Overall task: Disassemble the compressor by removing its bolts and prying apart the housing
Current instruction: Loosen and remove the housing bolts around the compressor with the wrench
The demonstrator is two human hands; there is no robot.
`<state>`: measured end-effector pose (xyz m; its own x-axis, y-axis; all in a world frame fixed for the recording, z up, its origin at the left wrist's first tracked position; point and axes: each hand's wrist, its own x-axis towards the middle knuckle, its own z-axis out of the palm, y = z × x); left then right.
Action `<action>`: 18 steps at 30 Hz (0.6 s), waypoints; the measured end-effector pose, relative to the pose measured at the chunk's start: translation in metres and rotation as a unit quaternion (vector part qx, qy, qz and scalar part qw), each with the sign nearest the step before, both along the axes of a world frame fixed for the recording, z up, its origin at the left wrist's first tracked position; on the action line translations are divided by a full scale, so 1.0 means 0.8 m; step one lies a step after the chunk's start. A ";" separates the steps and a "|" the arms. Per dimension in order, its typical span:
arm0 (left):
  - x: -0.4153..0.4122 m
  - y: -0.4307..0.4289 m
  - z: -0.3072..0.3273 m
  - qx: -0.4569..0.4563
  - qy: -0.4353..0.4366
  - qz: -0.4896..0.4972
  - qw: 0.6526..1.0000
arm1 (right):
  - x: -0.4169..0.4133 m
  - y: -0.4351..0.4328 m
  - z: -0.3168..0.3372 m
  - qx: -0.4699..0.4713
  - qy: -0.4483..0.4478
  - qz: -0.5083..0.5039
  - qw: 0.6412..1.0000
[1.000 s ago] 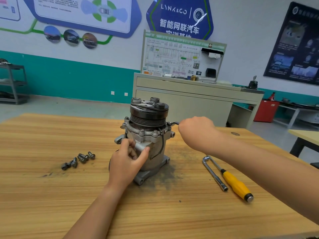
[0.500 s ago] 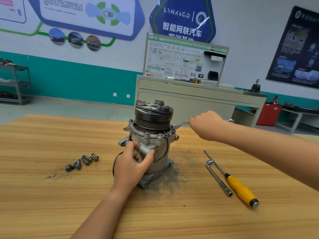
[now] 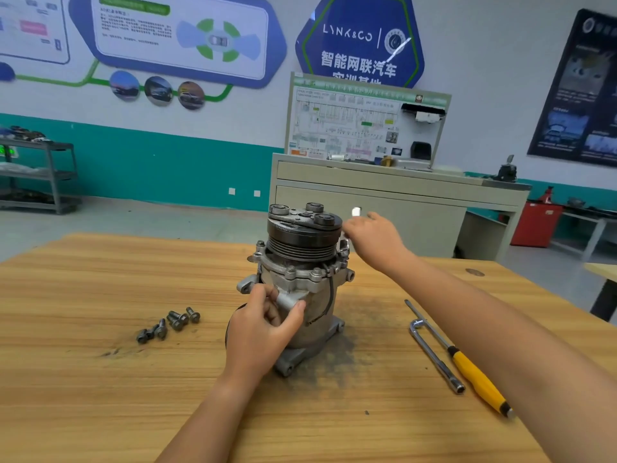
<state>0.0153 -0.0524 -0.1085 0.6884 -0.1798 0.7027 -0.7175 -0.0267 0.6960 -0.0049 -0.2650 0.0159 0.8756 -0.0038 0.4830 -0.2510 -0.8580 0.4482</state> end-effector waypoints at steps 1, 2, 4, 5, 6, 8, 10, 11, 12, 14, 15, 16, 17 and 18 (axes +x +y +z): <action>0.000 0.000 0.000 -0.001 0.000 0.001 1.000 | -0.008 -0.006 -0.002 0.006 -0.015 0.001 1.000; 0.000 0.000 0.000 -0.002 -0.002 0.002 1.000 | -0.018 -0.011 -0.003 0.015 -0.030 -0.002 0.999; 0.000 -0.001 0.000 -0.002 -0.002 0.002 1.000 | -0.041 -0.017 -0.004 0.059 -0.076 -0.005 0.995; 0.000 -0.001 -0.001 -0.002 -0.002 0.002 1.000 | -0.053 -0.017 -0.004 0.093 -0.100 -0.006 0.991; 0.001 -0.001 -0.001 -0.001 -0.001 0.001 1.000 | -0.065 -0.017 -0.002 0.128 -0.113 -0.011 0.985; 0.001 -0.001 -0.001 -0.002 -0.002 0.000 1.000 | -0.086 -0.014 0.001 0.179 -0.096 -0.032 0.979; 0.001 -0.001 -0.001 -0.006 -0.004 -0.001 1.000 | -0.104 -0.007 0.002 0.198 -0.047 -0.059 0.977; 0.000 -0.001 -0.001 -0.008 -0.004 -0.002 1.000 | -0.110 -0.001 0.002 0.192 -0.022 -0.072 0.978; 0.000 -0.001 -0.001 -0.008 -0.003 -0.003 1.000 | -0.116 0.005 0.001 0.183 -0.001 -0.083 0.980; 0.000 -0.001 0.000 -0.005 0.000 -0.003 1.000 | -0.120 0.019 0.000 0.164 0.018 -0.093 0.982; 0.000 -0.001 0.000 -0.003 0.002 -0.004 1.000 | -0.120 0.025 0.000 0.157 0.024 -0.097 0.983; 0.000 -0.002 0.000 -0.002 0.003 -0.004 1.000 | -0.119 0.030 0.001 0.149 0.032 -0.102 0.983; 0.000 -0.002 0.000 -0.003 0.004 -0.004 1.000 | -0.117 0.034 0.002 0.138 0.045 -0.107 0.984; 0.000 -0.002 0.000 -0.003 0.004 -0.005 1.000 | -0.114 0.037 0.003 0.125 0.061 -0.112 0.984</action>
